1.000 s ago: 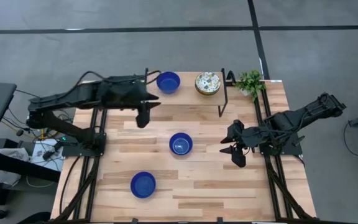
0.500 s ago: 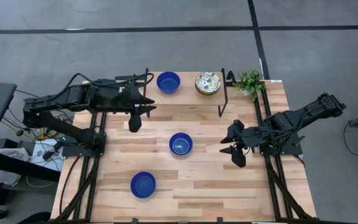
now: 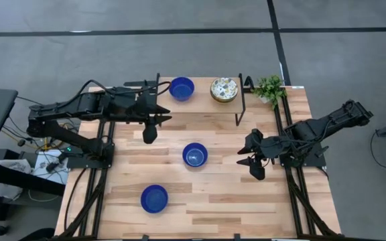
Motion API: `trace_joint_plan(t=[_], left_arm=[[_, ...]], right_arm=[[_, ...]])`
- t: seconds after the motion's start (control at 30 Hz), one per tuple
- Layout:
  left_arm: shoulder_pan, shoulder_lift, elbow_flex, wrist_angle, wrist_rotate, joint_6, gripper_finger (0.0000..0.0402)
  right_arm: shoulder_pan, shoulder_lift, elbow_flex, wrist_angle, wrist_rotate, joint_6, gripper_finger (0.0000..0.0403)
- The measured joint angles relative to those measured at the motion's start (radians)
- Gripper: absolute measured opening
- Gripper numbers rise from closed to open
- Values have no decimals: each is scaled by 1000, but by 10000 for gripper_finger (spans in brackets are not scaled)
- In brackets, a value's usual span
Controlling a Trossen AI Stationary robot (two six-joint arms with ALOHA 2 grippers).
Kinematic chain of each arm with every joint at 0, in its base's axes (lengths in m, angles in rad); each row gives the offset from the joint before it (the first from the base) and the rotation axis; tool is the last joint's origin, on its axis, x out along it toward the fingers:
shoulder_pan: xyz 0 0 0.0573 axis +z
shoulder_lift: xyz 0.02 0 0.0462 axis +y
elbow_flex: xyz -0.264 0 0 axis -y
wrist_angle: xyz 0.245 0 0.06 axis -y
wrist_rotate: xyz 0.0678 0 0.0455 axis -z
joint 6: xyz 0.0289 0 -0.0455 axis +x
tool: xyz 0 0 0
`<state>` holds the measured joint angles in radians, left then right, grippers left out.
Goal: Pick & Place Mini bowls
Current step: Stack the bottom blue bowl on top of the other blue bowl on the shelf
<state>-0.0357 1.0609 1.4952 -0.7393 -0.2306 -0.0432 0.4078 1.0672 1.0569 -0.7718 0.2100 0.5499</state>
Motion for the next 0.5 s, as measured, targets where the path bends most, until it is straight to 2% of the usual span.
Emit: trace_joint_plan(t=[0.5], left_arm=[[0, 2, 1, 0, 0, 0, 92]], right_arm=[[0, 0, 0, 3, 0, 0, 177]])
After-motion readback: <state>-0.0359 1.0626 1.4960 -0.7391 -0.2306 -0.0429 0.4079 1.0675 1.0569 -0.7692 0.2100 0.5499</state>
